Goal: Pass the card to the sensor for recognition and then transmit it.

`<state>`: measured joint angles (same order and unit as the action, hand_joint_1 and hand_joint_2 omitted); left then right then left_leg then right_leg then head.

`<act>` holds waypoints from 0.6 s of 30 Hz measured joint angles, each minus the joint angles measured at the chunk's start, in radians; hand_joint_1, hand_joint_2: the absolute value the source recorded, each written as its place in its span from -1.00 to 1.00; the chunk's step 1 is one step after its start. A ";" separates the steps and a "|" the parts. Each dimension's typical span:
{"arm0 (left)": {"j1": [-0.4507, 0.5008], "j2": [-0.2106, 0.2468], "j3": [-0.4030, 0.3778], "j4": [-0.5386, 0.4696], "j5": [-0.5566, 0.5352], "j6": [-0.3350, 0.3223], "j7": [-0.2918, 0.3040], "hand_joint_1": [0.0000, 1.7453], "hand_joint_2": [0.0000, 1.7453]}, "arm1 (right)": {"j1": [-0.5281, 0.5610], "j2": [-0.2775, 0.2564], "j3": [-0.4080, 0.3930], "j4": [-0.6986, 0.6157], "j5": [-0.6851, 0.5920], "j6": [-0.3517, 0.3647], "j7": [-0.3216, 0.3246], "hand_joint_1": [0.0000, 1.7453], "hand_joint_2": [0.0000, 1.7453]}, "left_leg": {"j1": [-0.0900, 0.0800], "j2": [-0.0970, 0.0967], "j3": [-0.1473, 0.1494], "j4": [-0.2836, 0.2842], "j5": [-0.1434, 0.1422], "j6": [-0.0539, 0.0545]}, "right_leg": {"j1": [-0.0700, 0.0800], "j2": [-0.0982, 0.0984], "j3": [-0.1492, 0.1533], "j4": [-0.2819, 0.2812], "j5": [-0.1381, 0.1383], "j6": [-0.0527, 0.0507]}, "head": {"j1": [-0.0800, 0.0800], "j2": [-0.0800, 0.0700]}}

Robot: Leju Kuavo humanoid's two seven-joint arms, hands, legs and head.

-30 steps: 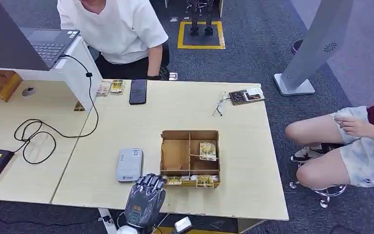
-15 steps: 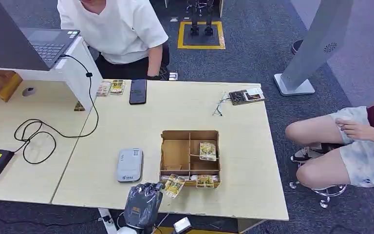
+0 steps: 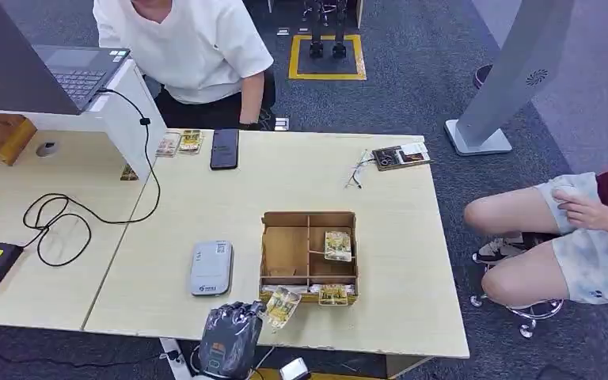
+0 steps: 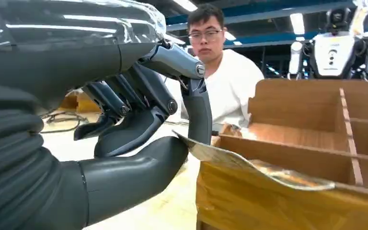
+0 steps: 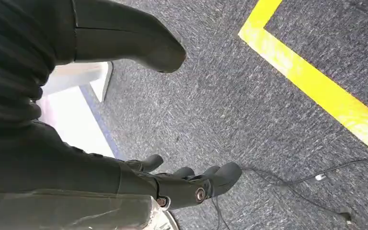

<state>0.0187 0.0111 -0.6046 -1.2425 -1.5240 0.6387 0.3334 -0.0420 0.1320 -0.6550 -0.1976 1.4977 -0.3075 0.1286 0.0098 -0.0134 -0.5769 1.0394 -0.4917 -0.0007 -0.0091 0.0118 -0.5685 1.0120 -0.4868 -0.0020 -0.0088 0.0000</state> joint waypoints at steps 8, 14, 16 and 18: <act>0.047 -0.014 0.075 -0.114 0.039 0.033 -0.113 1.00 1.00 | 0.002 0.000 -0.007 0.000 0.006 -0.004 0.000 -1.00 1.00 | 0.000 0.000 0.000 0.000 0.000 0.000 | 0.000 0.000 0.000 0.000 0.000 0.000 | 0.000 0.000; 0.105 -0.137 0.265 -0.250 0.215 0.033 -0.526 1.00 1.00 | 0.003 0.000 -0.016 0.000 0.008 -0.006 0.003 -1.00 1.00 | 0.000 0.000 -0.001 0.000 0.000 0.000 | 0.000 0.000 0.000 0.000 0.000 0.000 | 0.001 0.000; 0.119 -0.188 0.350 -0.266 0.292 0.033 -0.662 1.00 1.00 | 0.004 0.000 -0.018 0.000 0.008 -0.006 0.005 -1.00 1.00 | 0.000 0.000 0.000 0.000 0.000 0.000 | 0.000 0.000 0.000 0.000 0.000 0.000 | 0.001 0.000; 0.131 -0.221 0.422 -0.276 0.338 0.033 -0.723 1.00 1.00 | 0.004 0.000 -0.019 0.000 0.012 -0.006 0.008 -1.00 1.00 | 0.000 0.000 0.000 0.000 0.000 0.000 | 0.000 0.000 0.000 0.000 0.000 0.000 | 0.001 0.000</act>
<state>0.1498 -0.2103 -0.1826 -1.5183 -1.1863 0.6714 -0.3899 -0.0381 0.1320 -0.6741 -0.1976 1.5095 -0.3136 0.1362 0.0095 -0.0133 -0.5770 1.0395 -0.4919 -0.0005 -0.0092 0.0118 -0.5687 1.0118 -0.4868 -0.0019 -0.0080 0.0000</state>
